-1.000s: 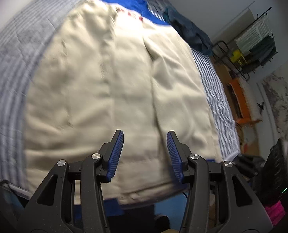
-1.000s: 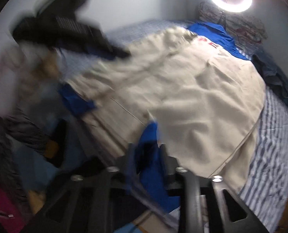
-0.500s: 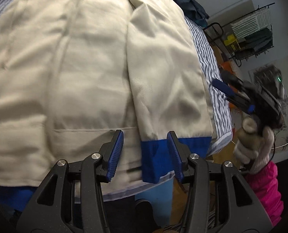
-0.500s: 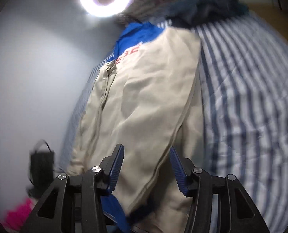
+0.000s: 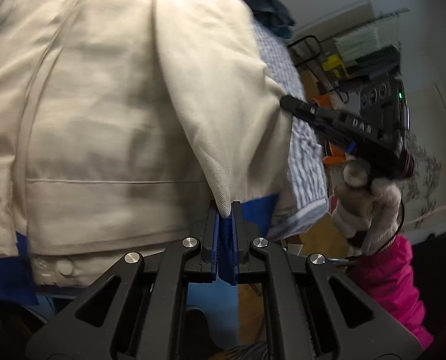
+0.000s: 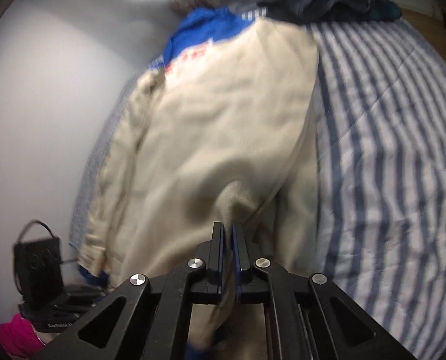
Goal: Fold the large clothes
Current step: 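Lay the sleeve across the jacket back with the left tool while the right grasps the side edge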
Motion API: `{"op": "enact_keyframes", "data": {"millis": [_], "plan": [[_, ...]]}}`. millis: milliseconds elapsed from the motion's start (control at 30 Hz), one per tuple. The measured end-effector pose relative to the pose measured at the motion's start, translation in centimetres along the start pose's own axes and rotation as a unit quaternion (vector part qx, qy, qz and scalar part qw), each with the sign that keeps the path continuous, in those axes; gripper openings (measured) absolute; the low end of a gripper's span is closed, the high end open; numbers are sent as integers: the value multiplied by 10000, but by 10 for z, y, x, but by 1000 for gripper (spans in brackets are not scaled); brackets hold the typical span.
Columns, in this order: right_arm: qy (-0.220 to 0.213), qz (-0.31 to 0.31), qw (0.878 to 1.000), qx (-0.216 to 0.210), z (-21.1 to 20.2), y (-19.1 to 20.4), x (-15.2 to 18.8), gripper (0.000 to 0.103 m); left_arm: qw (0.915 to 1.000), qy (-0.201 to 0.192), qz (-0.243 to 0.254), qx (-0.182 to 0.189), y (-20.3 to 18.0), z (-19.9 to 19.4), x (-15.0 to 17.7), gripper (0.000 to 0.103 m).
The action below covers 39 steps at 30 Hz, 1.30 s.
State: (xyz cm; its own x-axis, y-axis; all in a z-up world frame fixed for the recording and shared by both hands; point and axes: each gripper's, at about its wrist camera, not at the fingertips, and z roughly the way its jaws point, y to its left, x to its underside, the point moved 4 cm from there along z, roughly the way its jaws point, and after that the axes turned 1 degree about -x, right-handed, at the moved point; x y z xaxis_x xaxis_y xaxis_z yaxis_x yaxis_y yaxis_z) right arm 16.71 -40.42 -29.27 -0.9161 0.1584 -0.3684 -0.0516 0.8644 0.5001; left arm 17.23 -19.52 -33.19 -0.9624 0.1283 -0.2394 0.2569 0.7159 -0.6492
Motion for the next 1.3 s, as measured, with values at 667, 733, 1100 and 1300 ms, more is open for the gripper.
{"op": "enact_keyframes", "data": {"millis": [667,733,1100,1300], "plan": [[836,280,9935,-723,14,-12,82,6,9995,174,-66,-247,15,25,8,4],[721,60,9960,-520,4,0,81,3,9998,127,-74,-160,9,21,7,4],[775,-7,9968,-213,-5,-11,90,12,9962,221,596,-596,-2,11,19,5],[-144,367,9987,-310,-38,-35,71,75,9925,-416,915,-699,-11,-17,5,5]]}}
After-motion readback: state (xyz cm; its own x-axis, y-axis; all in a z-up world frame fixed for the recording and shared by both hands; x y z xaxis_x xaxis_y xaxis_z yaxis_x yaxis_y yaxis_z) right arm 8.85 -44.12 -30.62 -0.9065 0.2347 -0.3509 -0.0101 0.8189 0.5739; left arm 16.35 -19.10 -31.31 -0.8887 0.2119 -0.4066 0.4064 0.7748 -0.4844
